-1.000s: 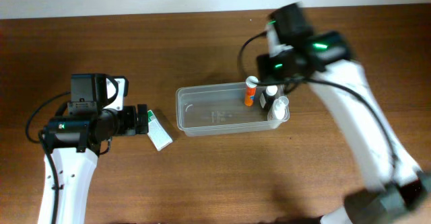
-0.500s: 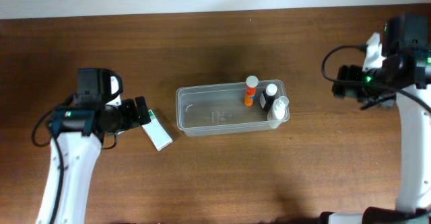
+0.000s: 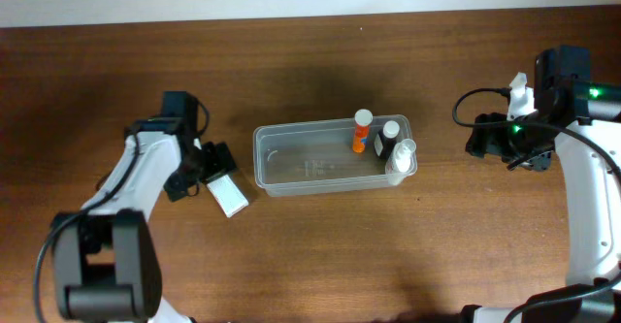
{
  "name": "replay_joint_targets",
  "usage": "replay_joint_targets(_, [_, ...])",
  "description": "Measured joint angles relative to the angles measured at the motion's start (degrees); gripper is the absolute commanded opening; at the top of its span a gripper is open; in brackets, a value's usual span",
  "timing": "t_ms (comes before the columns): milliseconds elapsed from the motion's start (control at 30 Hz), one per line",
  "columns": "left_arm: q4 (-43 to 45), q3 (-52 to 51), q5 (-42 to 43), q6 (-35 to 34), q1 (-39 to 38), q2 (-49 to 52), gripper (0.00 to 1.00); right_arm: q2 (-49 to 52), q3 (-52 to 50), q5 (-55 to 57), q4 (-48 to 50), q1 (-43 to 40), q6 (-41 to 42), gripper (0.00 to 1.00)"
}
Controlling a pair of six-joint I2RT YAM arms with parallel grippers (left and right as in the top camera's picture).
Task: Pack container
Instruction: 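Grasp the green-and-white medicine box with the left gripper, then lay the medicine box flat in the container and withdraw left gripper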
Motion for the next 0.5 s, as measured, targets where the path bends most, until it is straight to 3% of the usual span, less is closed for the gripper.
replay_joint_targets(267, [1.33,0.00,-0.07,-0.42,-1.20,5.33,0.96,0.00,0.00,-0.61,-0.02,0.00,-0.17,0.75])
replay_joint_targets(333, [1.22,0.00,-0.13,-0.85,-1.20,5.33,0.82,0.00,0.00,-0.63,0.02,0.00,-0.17,0.75])
replay_joint_targets(433, [1.14,0.00,0.02,-1.03,-1.20,5.38,0.50,0.00,0.00,-0.63,0.07,0.00,-0.20,0.76])
replay_joint_targets(500, [0.79,-0.02,0.09,-0.90,-1.20,5.40,0.50,0.00,0.00,-0.63,0.07,0.00,-0.20,0.75])
